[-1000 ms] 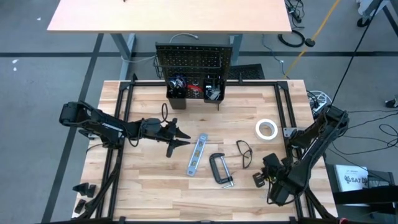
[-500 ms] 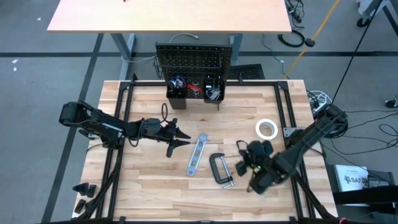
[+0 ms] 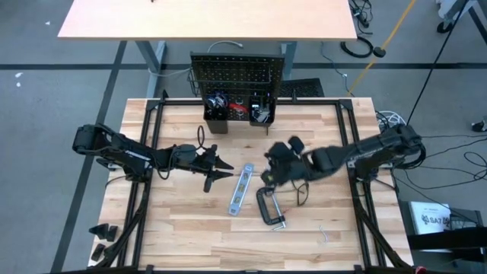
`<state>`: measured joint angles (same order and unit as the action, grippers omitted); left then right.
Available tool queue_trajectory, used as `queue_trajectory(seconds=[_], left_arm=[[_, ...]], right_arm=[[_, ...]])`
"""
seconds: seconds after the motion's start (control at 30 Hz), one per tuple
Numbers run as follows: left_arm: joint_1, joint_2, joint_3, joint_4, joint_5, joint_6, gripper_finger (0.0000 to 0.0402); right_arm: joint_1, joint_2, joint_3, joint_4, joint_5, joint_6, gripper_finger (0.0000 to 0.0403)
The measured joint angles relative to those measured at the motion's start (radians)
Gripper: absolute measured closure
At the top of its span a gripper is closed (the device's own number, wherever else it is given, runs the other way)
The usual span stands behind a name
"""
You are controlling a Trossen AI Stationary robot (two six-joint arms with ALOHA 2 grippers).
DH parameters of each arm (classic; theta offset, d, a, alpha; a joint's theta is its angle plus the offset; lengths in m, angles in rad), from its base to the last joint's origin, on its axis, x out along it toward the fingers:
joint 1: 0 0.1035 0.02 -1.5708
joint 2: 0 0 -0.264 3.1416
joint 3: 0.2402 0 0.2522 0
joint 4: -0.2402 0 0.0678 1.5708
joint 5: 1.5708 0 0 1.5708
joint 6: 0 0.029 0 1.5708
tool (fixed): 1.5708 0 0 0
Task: Hang tools onto peg board
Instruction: Put the top pegboard hook into the right black bin on the peg board
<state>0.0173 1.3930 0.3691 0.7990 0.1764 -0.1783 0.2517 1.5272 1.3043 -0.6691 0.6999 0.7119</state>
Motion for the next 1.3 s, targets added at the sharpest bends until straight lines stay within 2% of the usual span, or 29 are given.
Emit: queue_trajectory(seconds=[0.1, 0.4, 1.0, 1.3], left_arm=[[0.0, 0.0, 0.0, 0.0, 0.001, 0.0, 0.0281], [0.0, 0.0, 0.0, 0.0, 0.014, -0.003, 0.0281], [0.0, 0.0, 0.0, -0.005, 0.014, 0.0, 0.0281], [0.0, 0.0, 0.0, -0.009, 0.014, 0.001, 0.0281]], right_arm=[[-0.069, 0.0, 0.026, 0.024, -0.026, -0.098, 0.0403], [-0.23, 0.0, 0.034, 0.152, -0.128, -0.248, 0.0403], [-0.429, -0.001, 0.035, 0.238, -0.105, -0.378, 0.0403], [-0.475, -0.001, 0.035, 0.206, -0.106, -0.384, 0.0403]])
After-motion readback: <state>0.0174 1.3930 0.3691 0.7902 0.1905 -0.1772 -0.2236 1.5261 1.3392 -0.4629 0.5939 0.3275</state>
